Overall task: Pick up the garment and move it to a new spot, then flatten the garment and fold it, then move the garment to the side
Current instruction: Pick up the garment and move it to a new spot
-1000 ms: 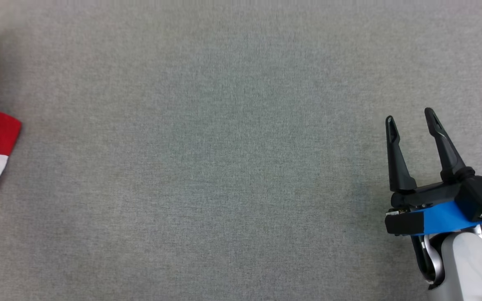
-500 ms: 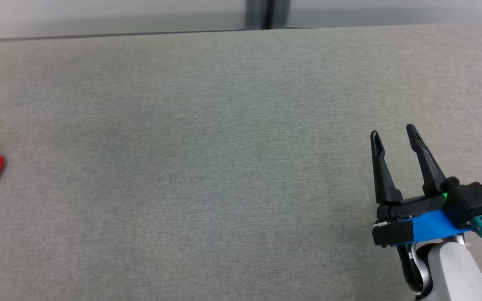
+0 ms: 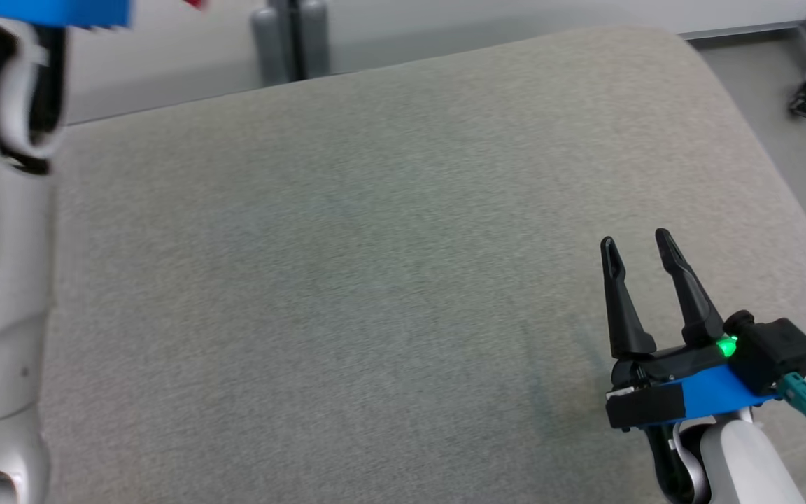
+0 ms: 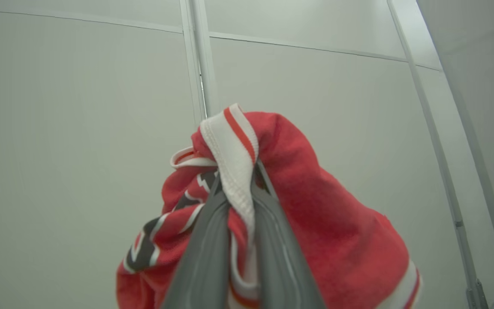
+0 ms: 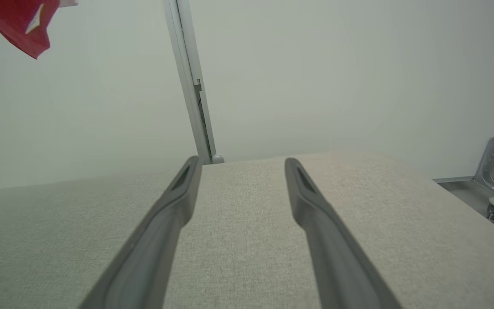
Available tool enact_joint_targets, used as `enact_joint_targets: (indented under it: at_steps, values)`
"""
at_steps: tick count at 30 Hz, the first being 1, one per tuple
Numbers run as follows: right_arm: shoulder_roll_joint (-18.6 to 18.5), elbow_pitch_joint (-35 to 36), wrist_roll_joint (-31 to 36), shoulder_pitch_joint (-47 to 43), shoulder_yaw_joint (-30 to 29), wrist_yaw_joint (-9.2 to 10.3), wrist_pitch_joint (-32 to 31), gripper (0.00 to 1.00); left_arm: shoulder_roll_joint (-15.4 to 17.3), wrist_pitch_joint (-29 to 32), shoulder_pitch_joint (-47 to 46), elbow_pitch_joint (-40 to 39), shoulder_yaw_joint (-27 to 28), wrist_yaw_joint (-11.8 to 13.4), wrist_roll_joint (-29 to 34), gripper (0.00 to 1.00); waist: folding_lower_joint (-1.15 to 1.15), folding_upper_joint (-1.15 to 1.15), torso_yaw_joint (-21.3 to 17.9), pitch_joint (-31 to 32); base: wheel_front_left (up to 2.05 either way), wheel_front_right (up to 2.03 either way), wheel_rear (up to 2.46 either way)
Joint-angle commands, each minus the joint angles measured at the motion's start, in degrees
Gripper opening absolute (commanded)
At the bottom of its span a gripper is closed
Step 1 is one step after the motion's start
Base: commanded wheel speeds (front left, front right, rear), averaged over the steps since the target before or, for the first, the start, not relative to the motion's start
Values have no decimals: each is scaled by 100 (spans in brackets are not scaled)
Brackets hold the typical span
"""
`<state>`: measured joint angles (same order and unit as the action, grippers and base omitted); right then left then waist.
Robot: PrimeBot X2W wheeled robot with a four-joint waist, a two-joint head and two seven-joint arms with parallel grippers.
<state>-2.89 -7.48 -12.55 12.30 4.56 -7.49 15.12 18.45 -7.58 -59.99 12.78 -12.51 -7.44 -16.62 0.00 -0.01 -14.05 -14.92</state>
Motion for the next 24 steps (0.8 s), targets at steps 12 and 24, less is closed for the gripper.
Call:
enact_joint_targets:
  at_steps: [12,24]
  values:
    - [0,-6,-124,-195,38,-1,6,100,-416,-261,1587,665,-640,61,-191,0,0,1,-399,209,0,0,0]
    - [-2,-93,-42,-68,80,-1,6,100,-993,-672,2809,2101,-1479,4,-244,0,0,1,-178,155,0,0,0]
